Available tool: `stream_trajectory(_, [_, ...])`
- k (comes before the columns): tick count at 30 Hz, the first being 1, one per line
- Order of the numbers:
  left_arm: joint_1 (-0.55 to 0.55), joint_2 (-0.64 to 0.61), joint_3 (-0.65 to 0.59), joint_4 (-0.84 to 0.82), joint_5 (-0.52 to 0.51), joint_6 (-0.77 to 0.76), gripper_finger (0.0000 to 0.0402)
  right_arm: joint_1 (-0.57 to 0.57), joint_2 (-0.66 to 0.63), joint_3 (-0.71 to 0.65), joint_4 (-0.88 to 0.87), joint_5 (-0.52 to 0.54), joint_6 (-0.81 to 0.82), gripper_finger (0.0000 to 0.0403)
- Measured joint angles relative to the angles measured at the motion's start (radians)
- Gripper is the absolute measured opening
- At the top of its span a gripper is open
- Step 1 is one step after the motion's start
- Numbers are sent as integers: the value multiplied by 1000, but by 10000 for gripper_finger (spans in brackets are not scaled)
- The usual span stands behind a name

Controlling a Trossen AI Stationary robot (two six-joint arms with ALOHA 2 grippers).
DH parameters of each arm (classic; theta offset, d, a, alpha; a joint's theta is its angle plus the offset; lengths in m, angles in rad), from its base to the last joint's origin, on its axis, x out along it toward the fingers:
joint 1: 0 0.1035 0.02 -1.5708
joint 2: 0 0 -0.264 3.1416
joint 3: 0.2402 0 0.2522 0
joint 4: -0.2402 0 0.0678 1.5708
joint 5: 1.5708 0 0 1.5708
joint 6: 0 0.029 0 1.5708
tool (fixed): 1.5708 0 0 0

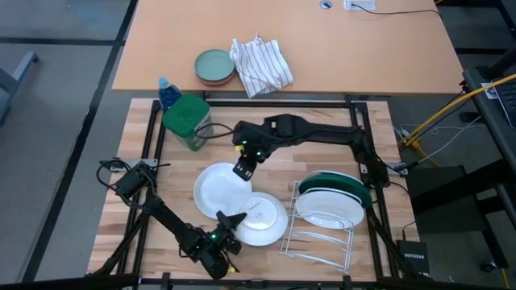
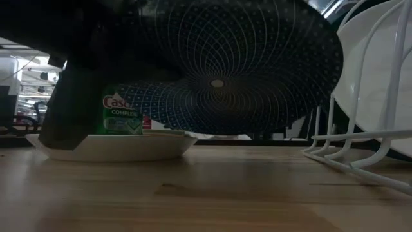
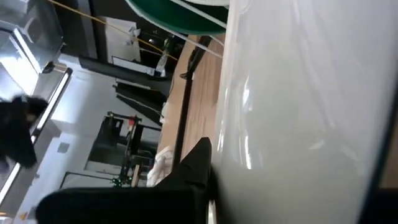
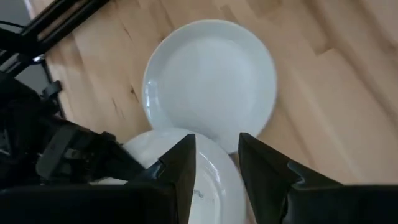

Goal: Sort dishes
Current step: Put the bottom right white plate on the dish rack

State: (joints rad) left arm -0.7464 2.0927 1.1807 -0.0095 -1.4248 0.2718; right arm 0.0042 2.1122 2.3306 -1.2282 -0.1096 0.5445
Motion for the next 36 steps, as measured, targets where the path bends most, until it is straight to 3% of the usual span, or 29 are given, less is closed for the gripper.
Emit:
stream_trajectory(9, [0,-2,41,0,-38,-89,29,69,-129,0,-116,191,-3,127])
stream_trajectory(20, [-6,-4,127,0,-48,-168,27,262,-293,0,-300,474,87,127])
stream_trajectory(26, [-31,-27,165,-1,-153,-183,27,409,-362,-1,-337,608,167,127])
stream_trajectory(32, [-69,-107,187,0,-136,-246,27,574,-392,-1,-343,775,208,127])
stream_trajectory(36, [-79,-183,193,5,11,-331,27,678,-395,-1,-343,893,214,127])
